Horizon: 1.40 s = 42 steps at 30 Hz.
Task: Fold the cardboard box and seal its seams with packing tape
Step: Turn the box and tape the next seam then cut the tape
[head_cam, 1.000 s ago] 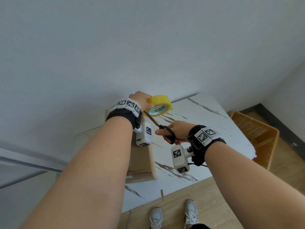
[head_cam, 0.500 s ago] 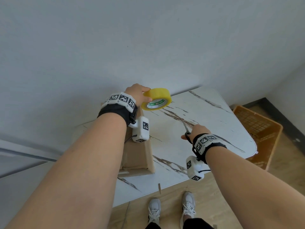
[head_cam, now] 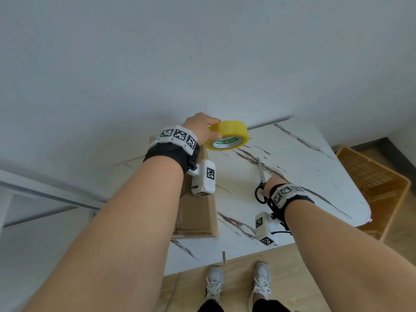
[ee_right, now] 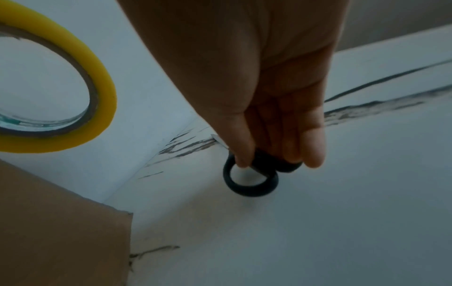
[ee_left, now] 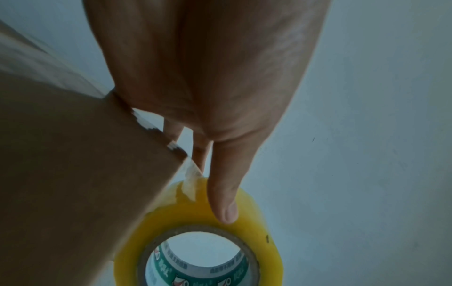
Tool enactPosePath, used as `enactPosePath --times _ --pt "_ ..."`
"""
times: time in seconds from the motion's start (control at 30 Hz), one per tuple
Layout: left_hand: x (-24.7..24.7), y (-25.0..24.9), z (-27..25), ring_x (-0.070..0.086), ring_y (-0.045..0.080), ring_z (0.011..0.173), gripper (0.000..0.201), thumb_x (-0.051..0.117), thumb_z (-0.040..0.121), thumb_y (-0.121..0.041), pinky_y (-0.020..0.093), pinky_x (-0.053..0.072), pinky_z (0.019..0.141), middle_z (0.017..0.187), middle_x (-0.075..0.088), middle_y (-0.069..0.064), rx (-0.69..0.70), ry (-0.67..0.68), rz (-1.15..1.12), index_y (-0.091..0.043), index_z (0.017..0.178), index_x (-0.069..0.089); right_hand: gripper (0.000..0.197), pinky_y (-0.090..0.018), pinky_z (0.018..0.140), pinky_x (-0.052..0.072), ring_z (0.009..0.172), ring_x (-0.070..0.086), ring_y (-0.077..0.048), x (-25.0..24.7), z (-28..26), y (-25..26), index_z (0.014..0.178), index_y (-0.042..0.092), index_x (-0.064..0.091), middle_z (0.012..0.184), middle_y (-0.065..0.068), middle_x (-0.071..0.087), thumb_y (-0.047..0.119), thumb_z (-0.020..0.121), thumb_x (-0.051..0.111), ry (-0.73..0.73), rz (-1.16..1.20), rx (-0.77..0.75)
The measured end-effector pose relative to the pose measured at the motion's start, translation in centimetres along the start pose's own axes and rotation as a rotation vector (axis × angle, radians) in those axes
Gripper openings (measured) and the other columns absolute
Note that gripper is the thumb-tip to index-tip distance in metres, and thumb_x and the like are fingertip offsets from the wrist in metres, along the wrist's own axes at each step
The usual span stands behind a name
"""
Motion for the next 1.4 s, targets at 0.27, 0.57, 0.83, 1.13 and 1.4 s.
enactPosePath --times 0.27,0.57,0.83,1.13,1.4 --pt "-0.1 -0.2 -0.2 0.039 0.025 0.135 0.052 0.062 0.091 -0.031 0.031 0.032 0.108 0.148 0.042 0.002 0.008 0.012 -0.001 -0.025 0.140 0.047 0.015 -0.030 0.074 0.050 0.079 0.061 -0.025 -1.8 -0.6 0.0 0.091 0.000 0.059 0.083 -0.010 0.060 0.013 0.094 0.052 -0.014 0.167 -0.039" --pt "-0.8 -1.7 -0.6 0.006 0.022 0.148 0.051 0.059 0.089 -0.045 0.068 -0.001 0.110 0.157 0.020 -0.011 0.017 0.009 0.262 -0.042 0.138 0.044 0.088 -0.036 0.103 0.043 0.126 0.048 -0.021 -9.5 -5.5 4.0 0.148 0.031 0.032 0.142 -0.003 0.045 0.014 0.074 0.078 -0.325 0.671 -0.549" --pt "-1.9 -2.9 -1.4 0.021 0.020 0.145 0.061 0.066 0.087 -0.034 0.043 0.016 0.118 0.158 0.022 0.000 0.095 -0.038 0.066 -0.031 0.142 0.042 0.043 -0.042 0.094 0.048 0.111 0.057 -0.029 -11.4 -8.1 5.0 0.128 0.019 0.054 0.122 -0.007 0.062 0.013 0.086 0.060 -0.491 0.587 -0.522" --pt "-2.3 -3.1 -1.9 0.050 0.023 0.120 0.052 0.062 0.086 -0.051 0.031 0.042 0.099 0.130 0.054 0.008 0.011 -0.066 -0.001 -0.018 0.126 0.055 0.040 -0.035 0.080 0.050 0.098 0.058 -0.024 -11.2 -9.5 3.5 0.122 0.020 0.054 0.108 -0.006 0.064 0.023 0.084 0.064 -0.557 0.758 -0.477" --pt "-1.2 -5.5 -2.5 0.046 0.018 0.081 0.024 0.064 0.085 -0.030 0.032 0.041 0.075 0.090 0.046 0.000 0.135 -0.119 -0.025 -0.028 0.074 0.043 0.036 -0.032 0.074 0.048 0.088 0.059 -0.020 -10.3 -9.7 2.5 0.110 0.020 0.056 0.096 0.002 0.061 0.030 0.079 0.072 -0.580 0.772 -0.444"
Point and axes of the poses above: each hand's wrist, its own z-axis towards the middle knuckle, its own x-axis out of the palm, y = z × x, the point moved 3 cm from there along z, towards the middle knuckle
